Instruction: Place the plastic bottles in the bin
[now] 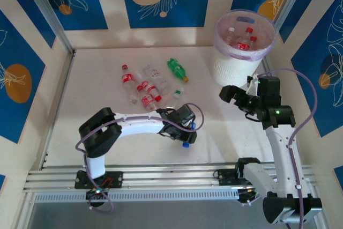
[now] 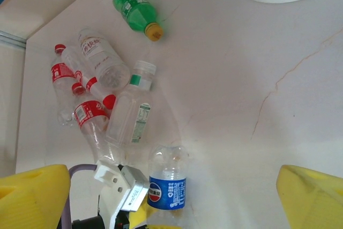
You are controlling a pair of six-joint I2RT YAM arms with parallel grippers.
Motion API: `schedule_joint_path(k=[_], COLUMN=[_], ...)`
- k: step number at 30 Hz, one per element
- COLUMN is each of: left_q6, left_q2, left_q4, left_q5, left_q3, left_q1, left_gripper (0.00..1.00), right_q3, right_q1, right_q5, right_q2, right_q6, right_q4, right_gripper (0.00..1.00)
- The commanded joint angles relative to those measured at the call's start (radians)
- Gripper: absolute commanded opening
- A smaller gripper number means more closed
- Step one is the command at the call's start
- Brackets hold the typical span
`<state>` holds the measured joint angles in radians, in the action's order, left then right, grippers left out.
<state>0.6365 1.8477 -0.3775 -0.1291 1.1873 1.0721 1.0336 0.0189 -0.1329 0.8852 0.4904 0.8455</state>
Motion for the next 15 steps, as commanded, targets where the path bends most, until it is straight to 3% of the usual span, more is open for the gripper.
schedule_joint_path(k=[1,7,15], left_q6=[-0.080,-0.145,-0.140], left_q2=[-0.045,-0.136,-0.310], left_q4=[0.016,0.077,0.330], left_q5=[-0.014,-0.046,-0.219], left_q3=[0.005,-0.034,-0.243], left_q1=[-0.026,-0.065,-0.158], left_gripper=[0.56,0.55,0.54], right_q3=[0.008,-0.065,-0.197], right_q1=[0.013,0.010,-0.024], right_q5=[-0.114,-0.297,-0.476], right_q2=[-0.012,-0.007,0.099], right_q6=[-0.047,-0.042,0.037], right_q4=[0.028,-0.053,-0.249], right_gripper=[0.99,0.99,0.98])
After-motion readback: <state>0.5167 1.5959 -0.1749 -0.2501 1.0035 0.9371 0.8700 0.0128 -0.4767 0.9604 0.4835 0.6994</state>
